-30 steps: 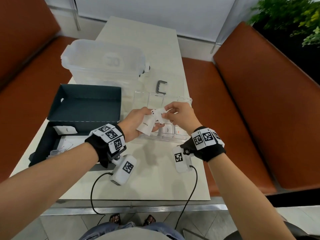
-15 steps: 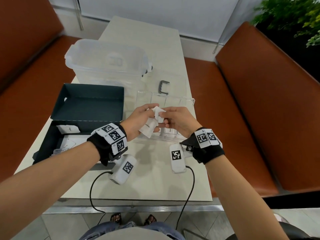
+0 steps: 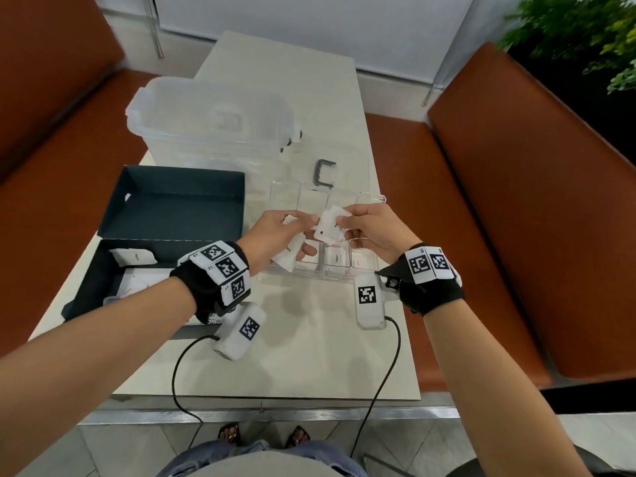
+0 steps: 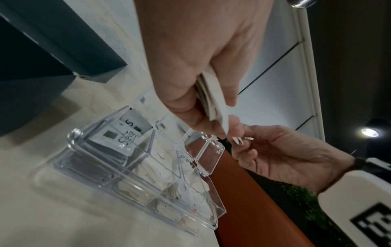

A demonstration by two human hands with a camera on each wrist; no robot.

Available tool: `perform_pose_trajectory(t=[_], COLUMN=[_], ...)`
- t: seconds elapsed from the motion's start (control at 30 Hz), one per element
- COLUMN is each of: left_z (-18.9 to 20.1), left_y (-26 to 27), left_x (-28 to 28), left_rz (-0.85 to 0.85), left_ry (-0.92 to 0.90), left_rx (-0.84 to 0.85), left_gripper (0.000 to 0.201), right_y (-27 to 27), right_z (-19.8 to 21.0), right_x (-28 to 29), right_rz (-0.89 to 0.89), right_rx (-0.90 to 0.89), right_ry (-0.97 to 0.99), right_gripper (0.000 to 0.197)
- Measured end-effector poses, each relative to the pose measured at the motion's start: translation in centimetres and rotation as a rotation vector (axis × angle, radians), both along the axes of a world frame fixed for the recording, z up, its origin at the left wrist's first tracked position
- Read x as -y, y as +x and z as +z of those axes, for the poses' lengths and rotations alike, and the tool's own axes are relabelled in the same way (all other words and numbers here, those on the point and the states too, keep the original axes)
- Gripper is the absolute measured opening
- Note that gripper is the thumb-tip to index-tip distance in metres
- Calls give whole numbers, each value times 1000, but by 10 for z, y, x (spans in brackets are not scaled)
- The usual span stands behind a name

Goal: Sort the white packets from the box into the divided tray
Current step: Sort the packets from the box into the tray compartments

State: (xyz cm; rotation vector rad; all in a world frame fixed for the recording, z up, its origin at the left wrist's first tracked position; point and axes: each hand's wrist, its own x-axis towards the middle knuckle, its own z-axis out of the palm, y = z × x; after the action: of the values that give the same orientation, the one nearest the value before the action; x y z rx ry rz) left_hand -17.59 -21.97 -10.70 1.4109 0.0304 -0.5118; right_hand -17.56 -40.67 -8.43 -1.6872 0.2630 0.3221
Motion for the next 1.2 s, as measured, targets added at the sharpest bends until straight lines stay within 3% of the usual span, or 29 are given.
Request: perform_pose_trajectory(t=[0.13,0.23,0.33,0.43,0.63,0.77,0.83,1.0,1.2], left_z=[-1,-2,-3,-2,2,2,1,-3,-6], left_y=[0,2,3,3,1,3,5,7,7], left_x=[4,3,3,5,8,6,3,-4,-4], left_rz=[30,83,98,93,87,129,165,198,199], left_ry=[34,18,6,-2,-71,-31,-16,-8,-8], left_rx=[34,15,13,10,-2,10,1,-15,-26], left_gripper=[9,3,3,3,10,20,26,35,33], right_y=[3,6,3,0,1,7,10,13,14], right_z=[-4,-7,-7,-7,-9,-11,-16,-39,-57], right_x=[1,10,10,3,-6,0,9,17,6], right_rz=[-114,-249,-154,-41,-18,-118,-151,-13,-23], right_rx=[102,166,176,209,257,280,246,113,172], right_ry=[-25,-66,53,-7,-128,-153,-237,-589,-760], right_gripper=[11,19,21,21,20,14,14,14,12])
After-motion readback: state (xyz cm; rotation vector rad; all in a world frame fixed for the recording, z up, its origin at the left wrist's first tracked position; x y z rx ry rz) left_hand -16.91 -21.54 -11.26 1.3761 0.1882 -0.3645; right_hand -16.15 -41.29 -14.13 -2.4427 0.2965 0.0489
